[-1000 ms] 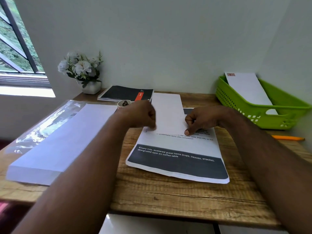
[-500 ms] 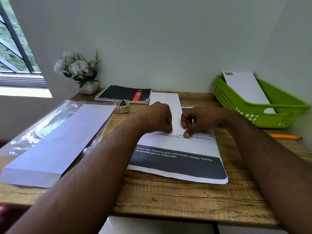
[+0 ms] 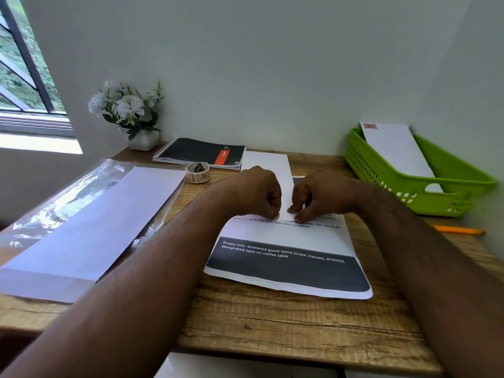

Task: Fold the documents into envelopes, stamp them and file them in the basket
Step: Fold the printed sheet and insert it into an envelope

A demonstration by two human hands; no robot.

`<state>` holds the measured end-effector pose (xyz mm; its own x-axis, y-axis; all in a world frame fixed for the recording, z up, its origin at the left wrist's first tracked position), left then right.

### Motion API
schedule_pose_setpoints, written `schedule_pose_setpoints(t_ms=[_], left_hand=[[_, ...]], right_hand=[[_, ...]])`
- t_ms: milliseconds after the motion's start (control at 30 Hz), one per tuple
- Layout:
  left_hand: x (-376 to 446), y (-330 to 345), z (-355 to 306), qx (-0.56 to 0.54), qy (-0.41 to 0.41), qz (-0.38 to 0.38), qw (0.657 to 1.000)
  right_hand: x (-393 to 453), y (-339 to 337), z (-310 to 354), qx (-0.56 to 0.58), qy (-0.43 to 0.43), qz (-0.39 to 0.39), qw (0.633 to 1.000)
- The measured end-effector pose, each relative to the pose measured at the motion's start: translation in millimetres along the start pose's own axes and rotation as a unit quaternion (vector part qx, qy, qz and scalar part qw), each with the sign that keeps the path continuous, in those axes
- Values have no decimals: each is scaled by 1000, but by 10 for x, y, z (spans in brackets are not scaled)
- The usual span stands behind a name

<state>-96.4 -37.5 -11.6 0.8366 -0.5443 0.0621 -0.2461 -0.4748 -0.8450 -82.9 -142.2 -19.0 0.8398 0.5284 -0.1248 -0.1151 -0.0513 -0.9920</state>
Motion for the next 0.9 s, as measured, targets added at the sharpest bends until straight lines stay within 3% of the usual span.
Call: schedule_pose_setpoints(t_ms=[233,500,700,900], left_hand=[[-14,13,-37,-1,10,9,1000],[-17,-73,-69,14,17,-38,999],[16,-79,-27,27,13,-80,996],[44,-241,-64,41,40,-200,978]], right_hand=[[-40,-115,53,-50,2,-30,998],[-26,-55,23,-5,-4,-12,1000],[19,-175,47,-26,-29,-165,985],[-125,-475,57,-54,-35,-332,941]])
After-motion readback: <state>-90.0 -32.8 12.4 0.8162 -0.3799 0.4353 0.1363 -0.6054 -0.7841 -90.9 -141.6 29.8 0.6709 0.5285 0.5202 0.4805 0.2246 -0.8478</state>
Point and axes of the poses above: each hand's wrist, its own x-axis towards the middle knuckle, its own y-axis out of the palm, z = x × y, the point moved 8 cm from there along x, towards the middle knuckle, and after that the axes turned 12 degrees about -x, right-handed, at the moved point
